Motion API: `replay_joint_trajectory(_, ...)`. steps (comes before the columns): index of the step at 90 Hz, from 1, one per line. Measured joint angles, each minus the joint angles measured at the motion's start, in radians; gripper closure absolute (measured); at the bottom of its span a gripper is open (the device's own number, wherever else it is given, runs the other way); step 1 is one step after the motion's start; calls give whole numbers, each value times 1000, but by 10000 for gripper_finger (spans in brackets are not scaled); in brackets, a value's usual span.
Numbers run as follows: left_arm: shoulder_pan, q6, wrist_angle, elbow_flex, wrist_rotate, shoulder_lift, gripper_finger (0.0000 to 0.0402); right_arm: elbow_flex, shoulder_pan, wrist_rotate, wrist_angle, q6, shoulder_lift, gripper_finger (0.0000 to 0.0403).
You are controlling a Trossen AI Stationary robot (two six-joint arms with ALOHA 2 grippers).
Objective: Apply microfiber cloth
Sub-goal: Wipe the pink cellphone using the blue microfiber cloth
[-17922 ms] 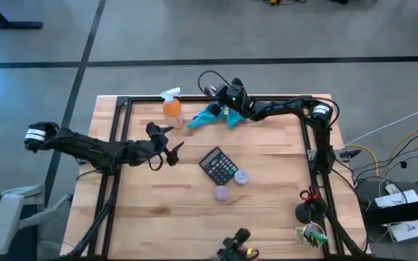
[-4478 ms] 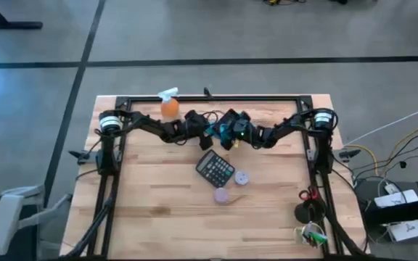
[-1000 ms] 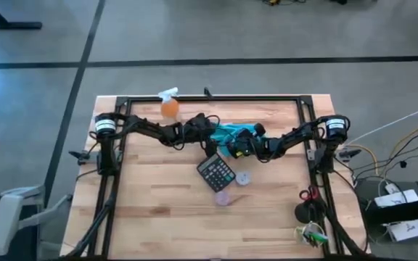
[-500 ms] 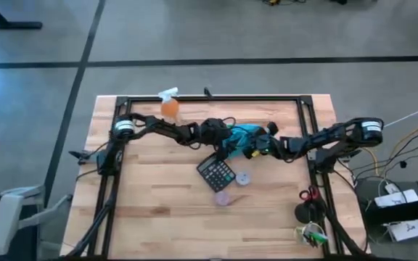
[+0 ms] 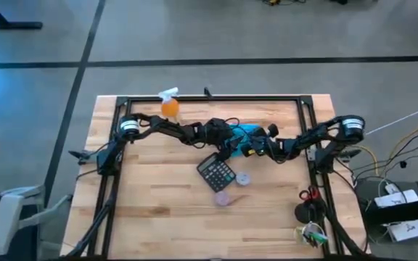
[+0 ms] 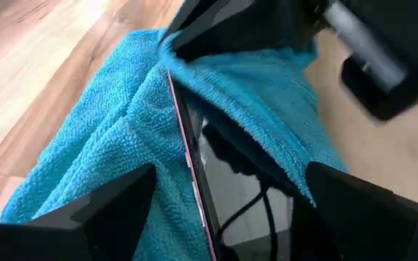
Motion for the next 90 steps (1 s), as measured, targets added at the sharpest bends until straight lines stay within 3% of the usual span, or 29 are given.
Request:
replay_joint_trajectory(16,2,17,-2,-12,1,-1,54,55,-1,-62,193,-121,144,403)
replay_joint_trajectory(30,4,21,-3,-18,4,-1,54,51,27,-81,216,-158,137,403)
replay_joint_trajectory(44,13,20,-9,-22,5,-1,54,-14,61,-82,111,-144,18,403)
replay_joint_trajectory(69,17,20,-8,-26,7,-1,54,-79,78,-3,-362,60,-252,403)
replay_joint_trajectory(90,18,19,-7,-27,7,-1,54,-70,43,38,-353,45,-267,403)
